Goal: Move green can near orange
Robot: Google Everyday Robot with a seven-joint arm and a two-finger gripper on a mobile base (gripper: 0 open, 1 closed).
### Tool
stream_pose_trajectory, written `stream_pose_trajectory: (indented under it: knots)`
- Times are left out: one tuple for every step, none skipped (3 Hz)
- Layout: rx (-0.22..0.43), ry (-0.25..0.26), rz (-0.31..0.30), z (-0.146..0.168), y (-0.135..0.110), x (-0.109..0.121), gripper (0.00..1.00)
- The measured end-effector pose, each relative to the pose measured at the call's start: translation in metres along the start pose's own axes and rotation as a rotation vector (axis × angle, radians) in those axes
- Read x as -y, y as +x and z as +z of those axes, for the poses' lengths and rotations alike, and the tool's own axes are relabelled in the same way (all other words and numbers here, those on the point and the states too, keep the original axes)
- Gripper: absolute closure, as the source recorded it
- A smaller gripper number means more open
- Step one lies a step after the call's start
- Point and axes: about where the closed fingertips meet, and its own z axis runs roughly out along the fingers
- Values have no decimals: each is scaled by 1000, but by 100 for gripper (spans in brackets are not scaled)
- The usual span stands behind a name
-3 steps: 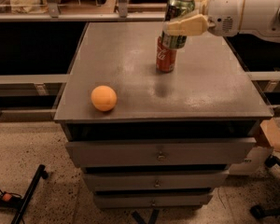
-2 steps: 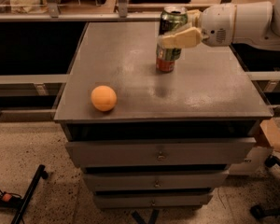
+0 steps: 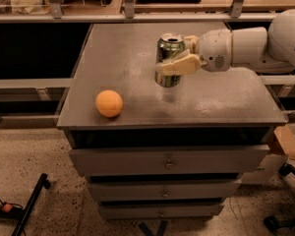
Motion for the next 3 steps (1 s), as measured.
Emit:
stream_pose_trajectory:
  knots:
    - [10, -23, -12, 12, 10, -12, 100]
    - [41, -73, -47, 24, 16, -23, 100]
    - [51, -116, -100, 37, 26, -29, 100]
